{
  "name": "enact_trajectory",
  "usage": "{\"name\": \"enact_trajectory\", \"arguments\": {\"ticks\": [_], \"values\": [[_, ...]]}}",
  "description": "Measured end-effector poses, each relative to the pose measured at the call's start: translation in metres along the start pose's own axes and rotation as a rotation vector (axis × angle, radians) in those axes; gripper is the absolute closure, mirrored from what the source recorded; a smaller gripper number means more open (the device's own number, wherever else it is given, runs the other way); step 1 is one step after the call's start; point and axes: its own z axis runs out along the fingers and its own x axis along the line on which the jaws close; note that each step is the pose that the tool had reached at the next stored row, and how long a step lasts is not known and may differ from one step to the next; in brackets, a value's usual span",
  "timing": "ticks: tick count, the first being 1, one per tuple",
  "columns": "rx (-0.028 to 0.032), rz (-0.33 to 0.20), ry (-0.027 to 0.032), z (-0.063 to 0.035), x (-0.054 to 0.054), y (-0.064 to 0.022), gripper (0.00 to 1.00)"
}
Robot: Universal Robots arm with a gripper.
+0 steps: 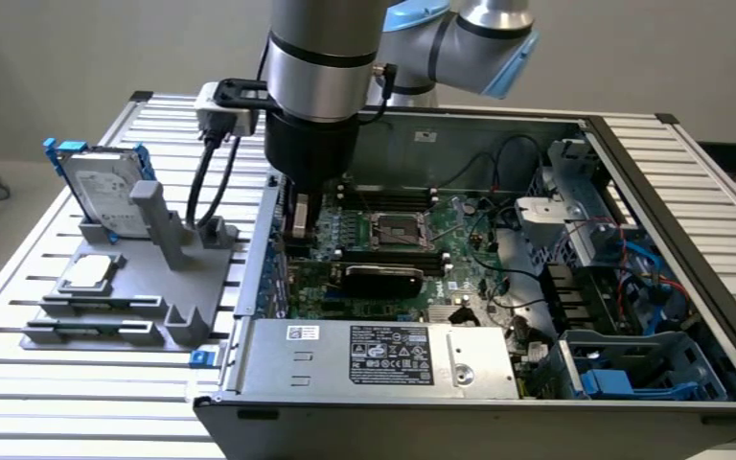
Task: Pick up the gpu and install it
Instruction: 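Press down on the gpu until it lock into place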
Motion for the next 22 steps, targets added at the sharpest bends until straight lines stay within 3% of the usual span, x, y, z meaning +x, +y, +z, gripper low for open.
{"name": "enact_trajectory", "arguments": {"ticks": [11,22], "values": [[-0.0117,0.011,0.0004,-0.0021,-0.0024,0.001,0.89],[-0.0122,0.017,0.0003,-0.0029,-0.0074,0.0008,0.89]]}}
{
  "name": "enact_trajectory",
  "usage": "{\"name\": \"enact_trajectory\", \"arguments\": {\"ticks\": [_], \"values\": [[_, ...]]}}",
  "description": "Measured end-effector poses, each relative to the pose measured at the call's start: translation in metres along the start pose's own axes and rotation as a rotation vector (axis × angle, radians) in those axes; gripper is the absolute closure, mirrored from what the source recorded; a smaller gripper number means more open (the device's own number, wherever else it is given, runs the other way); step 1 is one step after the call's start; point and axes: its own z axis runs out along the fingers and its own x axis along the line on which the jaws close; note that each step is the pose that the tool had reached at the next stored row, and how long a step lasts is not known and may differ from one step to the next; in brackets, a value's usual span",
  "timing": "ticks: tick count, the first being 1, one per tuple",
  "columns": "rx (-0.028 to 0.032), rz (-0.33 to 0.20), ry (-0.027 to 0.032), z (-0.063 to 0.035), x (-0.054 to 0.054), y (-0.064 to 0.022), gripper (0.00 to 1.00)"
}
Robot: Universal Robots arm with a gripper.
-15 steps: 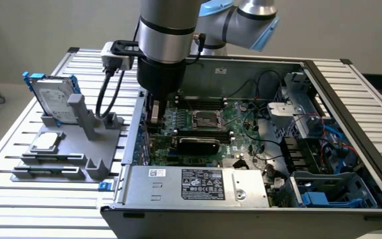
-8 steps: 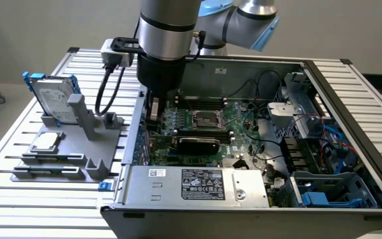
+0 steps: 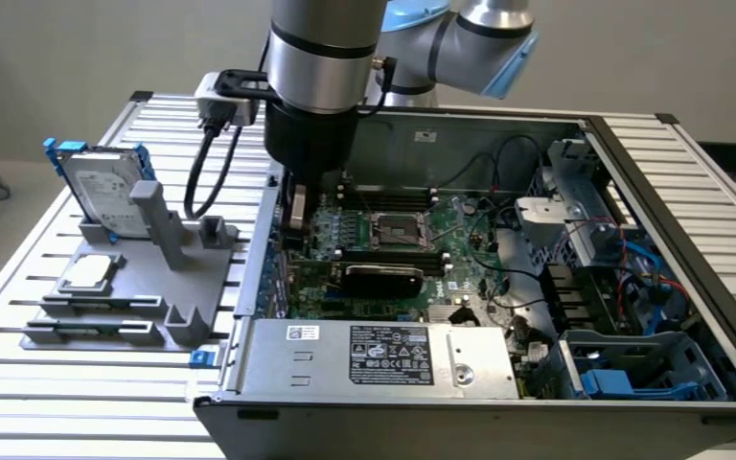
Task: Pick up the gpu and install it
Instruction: 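Press down on the gpu until it lock into place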
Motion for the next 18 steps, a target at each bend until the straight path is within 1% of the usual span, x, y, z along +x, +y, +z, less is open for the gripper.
{"name": "enact_trajectory", "arguments": {"ticks": [14,16,18], "values": [[-0.0015,0.025,-0.0044,-0.0003,-0.0084,-0.0001,0.89],[-0.0023,0.026,-0.0039,-0.0006,-0.0085,-0.001,0.89],[-0.0048,0.026,-0.0014,-0.0031,-0.0084,-0.0034,0.89]]}}
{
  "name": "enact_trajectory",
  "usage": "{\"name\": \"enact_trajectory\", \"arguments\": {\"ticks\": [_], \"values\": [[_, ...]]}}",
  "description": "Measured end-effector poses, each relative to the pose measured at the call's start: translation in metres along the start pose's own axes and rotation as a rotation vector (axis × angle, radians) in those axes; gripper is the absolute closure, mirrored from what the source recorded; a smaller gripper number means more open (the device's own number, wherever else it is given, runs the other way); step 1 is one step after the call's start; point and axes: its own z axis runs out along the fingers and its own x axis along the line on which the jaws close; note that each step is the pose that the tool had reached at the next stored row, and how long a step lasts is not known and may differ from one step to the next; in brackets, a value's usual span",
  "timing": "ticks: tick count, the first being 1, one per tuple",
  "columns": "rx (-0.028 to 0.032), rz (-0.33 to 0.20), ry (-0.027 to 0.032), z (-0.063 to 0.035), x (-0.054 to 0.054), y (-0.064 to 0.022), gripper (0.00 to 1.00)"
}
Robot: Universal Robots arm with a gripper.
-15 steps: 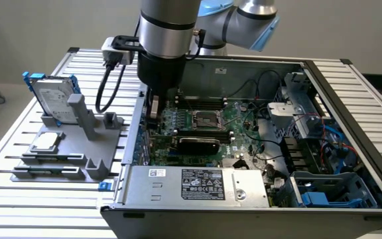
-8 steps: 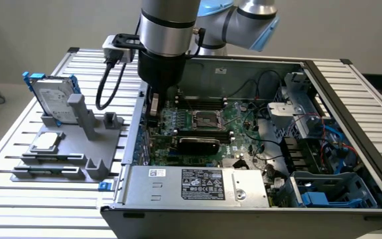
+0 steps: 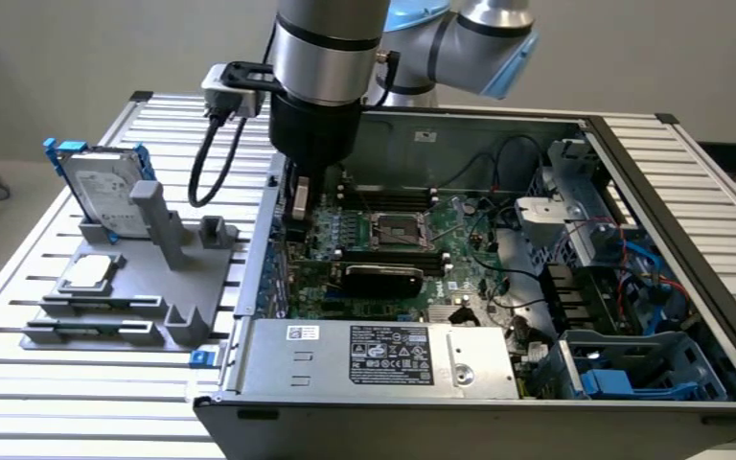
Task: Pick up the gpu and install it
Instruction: 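Press down on the gpu until it lock into place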
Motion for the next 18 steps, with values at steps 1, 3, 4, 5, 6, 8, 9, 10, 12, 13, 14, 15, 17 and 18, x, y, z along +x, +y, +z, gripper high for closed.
{"name": "enact_trajectory", "arguments": {"ticks": [1,3,4,5,6,8,9,10,12,13,14,15,17,18], "values": [[-0.0014,0.0,0.0014,-0.0018,0.0,-0.0011,0.89],[-0.0053,0.001,0.0052,-0.0048,0.0,-0.0027,0.89],[-0.0071,0.001,0.0071,-0.0049,0.002,-0.0029,0.89],[-0.0089,0.001,0.0087,-0.0049,0.004,-0.003,0.89],[-0.0096,0.001,0.01,-0.0049,0.007,-0.0031,0.89],[-0.0101,0.002,0.0126,-0.0047,0.013,-0.0032,0.89],[-0.0102,0.002,0.0138,-0.0046,0.015,-0.0032,0.89],[-0.0101,0.002,0.0146,-0.0044,0.016,-0.0033,0.89],[-0.01,0.002,0.0147,-0.0033,0.017,-0.0035,0.89],[-0.0099,0.003,0.0146,-0.0023,0.017,-0.0036,0.89],[-0.01,0.003,0.0148,-0.0012,0.018,-0.0038,0.89],[-0.0101,0.004,0.0146,0.0004,0.017,-0.0039,0.89],[-0.0102,0.008,0.0138,0.0037,0.017,-0.0037,0.89],[-0.0103,0.01,0.0134,0.0048,0.017,-0.0035,0.89]]}}
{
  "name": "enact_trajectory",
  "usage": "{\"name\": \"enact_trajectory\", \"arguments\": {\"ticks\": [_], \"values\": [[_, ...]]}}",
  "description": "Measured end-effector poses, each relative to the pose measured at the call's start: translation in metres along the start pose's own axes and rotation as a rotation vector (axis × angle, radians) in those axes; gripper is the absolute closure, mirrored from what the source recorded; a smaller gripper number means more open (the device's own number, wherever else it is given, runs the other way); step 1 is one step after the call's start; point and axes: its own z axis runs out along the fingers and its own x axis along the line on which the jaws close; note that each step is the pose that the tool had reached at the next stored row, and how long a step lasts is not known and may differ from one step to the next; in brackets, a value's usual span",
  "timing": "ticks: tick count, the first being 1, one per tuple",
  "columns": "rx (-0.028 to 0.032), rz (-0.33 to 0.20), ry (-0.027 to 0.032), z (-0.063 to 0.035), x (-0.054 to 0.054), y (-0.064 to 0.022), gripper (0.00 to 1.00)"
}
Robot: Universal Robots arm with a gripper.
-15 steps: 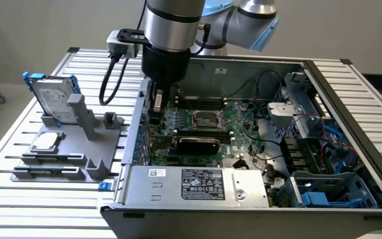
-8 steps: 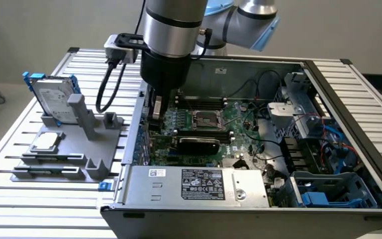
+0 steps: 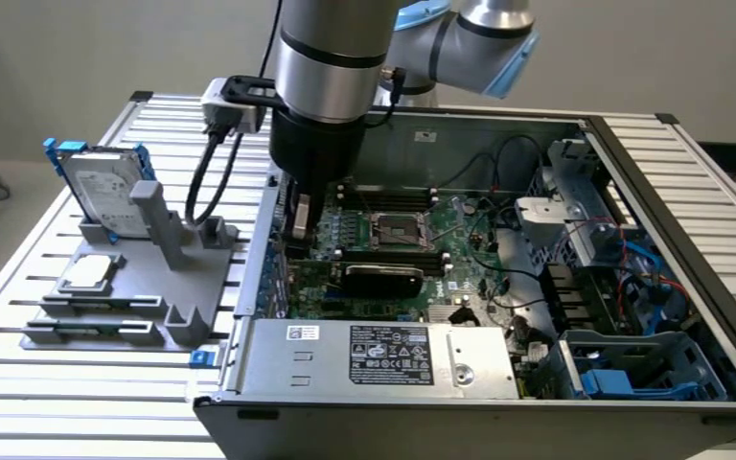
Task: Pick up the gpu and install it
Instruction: 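Press down on the gpu until it lock into place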
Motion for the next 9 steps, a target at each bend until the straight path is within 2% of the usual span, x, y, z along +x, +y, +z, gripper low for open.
{"name": "enact_trajectory", "arguments": {"ticks": [9], "values": [[-0.0028,0.048,-0.009,0.0019,-0.0001,0.0024,0.89]]}}
